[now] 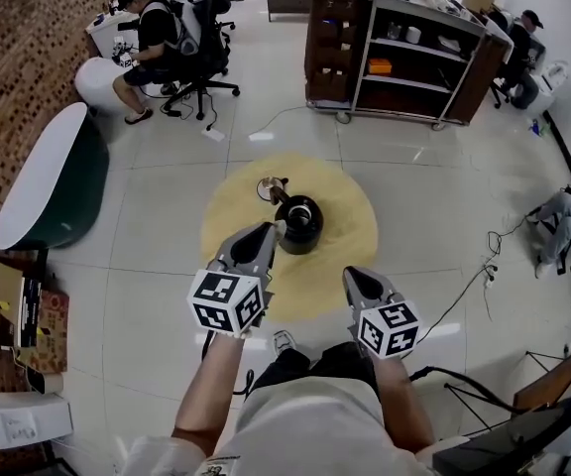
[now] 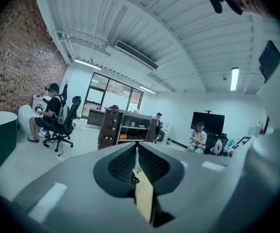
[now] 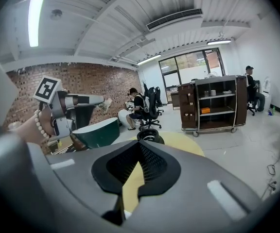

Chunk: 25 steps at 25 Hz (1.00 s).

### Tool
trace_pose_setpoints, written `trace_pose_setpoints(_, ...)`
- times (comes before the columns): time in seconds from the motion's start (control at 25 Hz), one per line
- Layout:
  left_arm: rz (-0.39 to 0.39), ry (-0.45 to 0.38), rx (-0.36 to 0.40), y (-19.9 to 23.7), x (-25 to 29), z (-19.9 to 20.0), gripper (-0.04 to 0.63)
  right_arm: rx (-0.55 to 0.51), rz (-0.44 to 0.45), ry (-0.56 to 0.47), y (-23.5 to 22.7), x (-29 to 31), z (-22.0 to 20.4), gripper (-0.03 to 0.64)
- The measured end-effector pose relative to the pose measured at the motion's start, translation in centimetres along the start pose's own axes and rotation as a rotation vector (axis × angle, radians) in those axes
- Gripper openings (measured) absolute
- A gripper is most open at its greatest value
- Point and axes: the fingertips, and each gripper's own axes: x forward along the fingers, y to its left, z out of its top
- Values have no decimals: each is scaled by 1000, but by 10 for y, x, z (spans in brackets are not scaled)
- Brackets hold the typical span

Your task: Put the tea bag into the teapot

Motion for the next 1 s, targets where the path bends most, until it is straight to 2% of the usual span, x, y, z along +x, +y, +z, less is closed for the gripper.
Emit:
trace_pose_setpoints(0.4,19,55,-42,14,68,-20,26,-15,46,8,-24,22,18,0)
trace_pose_setpoints(0.72,56,168,-61,26,116,-69,26,13,82,35,-50,30,14,0)
trace_pose_setpoints(1.0,112,230,-72,37,130,-101,26,1,104,62,-65,45,13,0)
